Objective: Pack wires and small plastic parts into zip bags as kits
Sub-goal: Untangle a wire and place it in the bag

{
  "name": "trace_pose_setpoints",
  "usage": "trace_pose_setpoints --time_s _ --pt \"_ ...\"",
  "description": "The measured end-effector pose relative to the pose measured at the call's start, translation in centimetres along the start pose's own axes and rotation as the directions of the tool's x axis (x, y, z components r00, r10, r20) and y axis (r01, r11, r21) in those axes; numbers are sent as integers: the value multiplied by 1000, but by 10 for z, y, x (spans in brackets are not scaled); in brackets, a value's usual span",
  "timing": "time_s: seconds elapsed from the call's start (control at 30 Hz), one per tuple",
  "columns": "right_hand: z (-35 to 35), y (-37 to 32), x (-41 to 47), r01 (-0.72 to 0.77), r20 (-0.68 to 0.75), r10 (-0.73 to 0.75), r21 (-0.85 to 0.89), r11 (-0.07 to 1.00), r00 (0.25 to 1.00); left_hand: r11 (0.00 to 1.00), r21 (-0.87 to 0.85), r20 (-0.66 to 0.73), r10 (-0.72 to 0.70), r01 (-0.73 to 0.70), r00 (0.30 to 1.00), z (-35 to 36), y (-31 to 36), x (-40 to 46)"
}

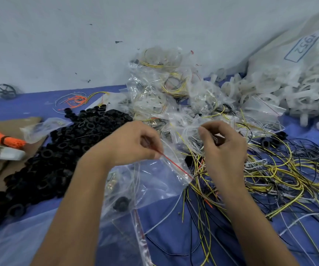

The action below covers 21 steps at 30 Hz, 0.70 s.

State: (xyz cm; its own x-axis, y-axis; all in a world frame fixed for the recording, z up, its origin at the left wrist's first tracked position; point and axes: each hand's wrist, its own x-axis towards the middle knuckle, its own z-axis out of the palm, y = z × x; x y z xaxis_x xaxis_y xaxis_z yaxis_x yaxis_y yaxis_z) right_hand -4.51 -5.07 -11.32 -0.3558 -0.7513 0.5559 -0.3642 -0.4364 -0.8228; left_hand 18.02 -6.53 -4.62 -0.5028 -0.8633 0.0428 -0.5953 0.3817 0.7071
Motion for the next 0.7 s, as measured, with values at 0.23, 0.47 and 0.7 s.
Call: trace_pose_setpoints --time_s 0.23,0.47,0.7 --pt "1 3 0 -119 528 130 -54 991 839 999 29 -68 36 -34 997 16 8 9" --pt "-1 -4 -6 -416 762 191 112 902 619 994 -20 -30 108 -108 994 22 21 9" --pt "-6 -11 2 -452 462 280 318 834 841 999 29 -33 19 -18 999 16 16 7"
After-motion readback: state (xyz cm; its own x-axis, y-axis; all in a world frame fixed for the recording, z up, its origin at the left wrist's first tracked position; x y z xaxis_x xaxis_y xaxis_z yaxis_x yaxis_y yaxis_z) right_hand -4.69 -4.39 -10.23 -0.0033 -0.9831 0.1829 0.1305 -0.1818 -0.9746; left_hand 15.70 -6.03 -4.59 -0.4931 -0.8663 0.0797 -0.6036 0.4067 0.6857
